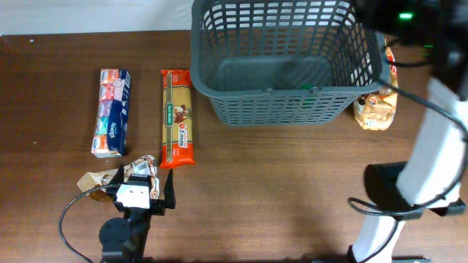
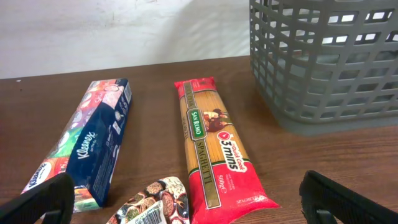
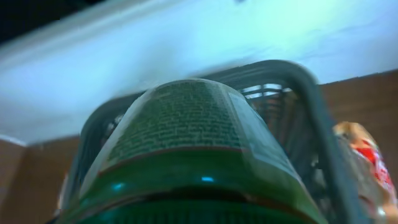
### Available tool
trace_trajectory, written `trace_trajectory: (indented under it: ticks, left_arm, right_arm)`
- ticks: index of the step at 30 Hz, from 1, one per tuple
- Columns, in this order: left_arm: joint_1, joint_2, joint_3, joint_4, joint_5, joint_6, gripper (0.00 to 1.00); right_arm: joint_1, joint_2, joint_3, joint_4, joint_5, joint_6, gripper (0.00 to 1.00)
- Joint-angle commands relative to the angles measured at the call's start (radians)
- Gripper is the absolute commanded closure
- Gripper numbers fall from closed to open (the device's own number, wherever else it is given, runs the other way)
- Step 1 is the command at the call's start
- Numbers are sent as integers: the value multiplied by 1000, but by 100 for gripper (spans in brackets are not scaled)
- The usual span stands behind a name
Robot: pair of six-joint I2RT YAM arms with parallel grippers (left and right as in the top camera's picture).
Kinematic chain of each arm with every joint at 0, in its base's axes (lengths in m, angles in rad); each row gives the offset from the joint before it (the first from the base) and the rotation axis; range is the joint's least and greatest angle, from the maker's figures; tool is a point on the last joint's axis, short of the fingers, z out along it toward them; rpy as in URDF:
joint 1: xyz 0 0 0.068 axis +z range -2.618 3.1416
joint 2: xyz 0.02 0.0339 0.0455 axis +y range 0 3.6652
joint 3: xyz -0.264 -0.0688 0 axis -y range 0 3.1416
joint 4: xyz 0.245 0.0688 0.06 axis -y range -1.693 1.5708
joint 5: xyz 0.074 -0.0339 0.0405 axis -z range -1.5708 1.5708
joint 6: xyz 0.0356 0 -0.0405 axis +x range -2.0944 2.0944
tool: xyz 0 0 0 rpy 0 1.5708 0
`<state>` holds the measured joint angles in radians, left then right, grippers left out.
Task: Pack container
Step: 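Carry the jar into the basket and lower it with the right gripper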
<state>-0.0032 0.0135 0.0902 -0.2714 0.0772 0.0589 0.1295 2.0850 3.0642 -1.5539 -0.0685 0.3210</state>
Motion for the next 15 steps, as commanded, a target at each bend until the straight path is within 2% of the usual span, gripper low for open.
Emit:
trace_trajectory:
  ticks: [1, 15]
  left_arm:
    - [6, -8, -5, 2, -3, -6, 1]
    - [6, -8, -5, 2, -3, -6, 1]
  right_arm:
    - [89, 34, -71, 45, 231, -90, 96]
    - [99, 82, -558, 248, 260, -108, 96]
